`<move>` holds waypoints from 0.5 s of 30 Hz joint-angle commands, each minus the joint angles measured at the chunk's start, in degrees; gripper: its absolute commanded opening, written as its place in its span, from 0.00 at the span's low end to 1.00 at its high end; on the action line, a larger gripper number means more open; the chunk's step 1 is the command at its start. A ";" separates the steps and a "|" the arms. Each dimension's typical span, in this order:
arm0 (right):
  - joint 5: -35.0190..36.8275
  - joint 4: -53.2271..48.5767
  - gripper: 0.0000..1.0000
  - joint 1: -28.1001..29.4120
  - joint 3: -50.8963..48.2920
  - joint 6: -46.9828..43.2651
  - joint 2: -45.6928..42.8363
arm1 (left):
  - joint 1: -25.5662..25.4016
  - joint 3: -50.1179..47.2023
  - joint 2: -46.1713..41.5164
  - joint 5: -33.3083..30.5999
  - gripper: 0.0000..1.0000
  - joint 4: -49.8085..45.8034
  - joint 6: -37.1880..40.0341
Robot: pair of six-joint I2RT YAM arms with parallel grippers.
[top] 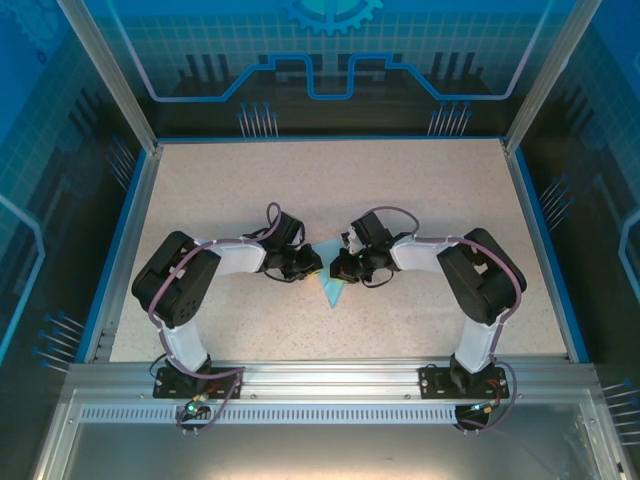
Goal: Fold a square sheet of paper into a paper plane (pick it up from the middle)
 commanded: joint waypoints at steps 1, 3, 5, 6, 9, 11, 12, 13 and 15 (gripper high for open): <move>0.71 1.07 0.09 0.73 1.31 0.30 1.22 | -0.21 1.06 1.22 0.25 0.18 -0.99 1.44; 0.51 1.15 0.09 0.77 1.40 0.26 1.43 | -0.26 1.07 1.17 0.25 0.18 -1.09 1.48; 0.47 1.14 0.09 0.77 1.37 0.05 1.70 | -0.22 1.09 1.16 0.25 0.18 -1.09 1.52; 0.35 1.15 0.09 0.78 1.42 -0.02 1.78 | -0.26 1.07 1.24 0.23 0.18 -1.06 1.52; 0.16 1.08 0.10 0.78 1.47 -0.34 1.97 | -0.28 1.07 1.17 0.22 0.18 -1.12 1.52; 0.16 1.07 0.10 0.78 1.45 -0.40 2.11 | -0.28 1.07 1.19 0.24 0.18 -1.07 1.52; 0.08 1.15 0.10 0.78 1.47 -0.44 2.23 | -0.33 1.15 1.28 0.25 0.18 -1.09 1.52; 0.07 1.19 0.10 0.82 1.48 -0.44 2.30 | -0.36 1.08 1.30 0.20 0.18 -1.07 1.52; -0.10 1.33 0.10 0.86 1.42 -0.61 2.31 | -0.36 1.07 1.22 0.24 0.18 -1.14 1.48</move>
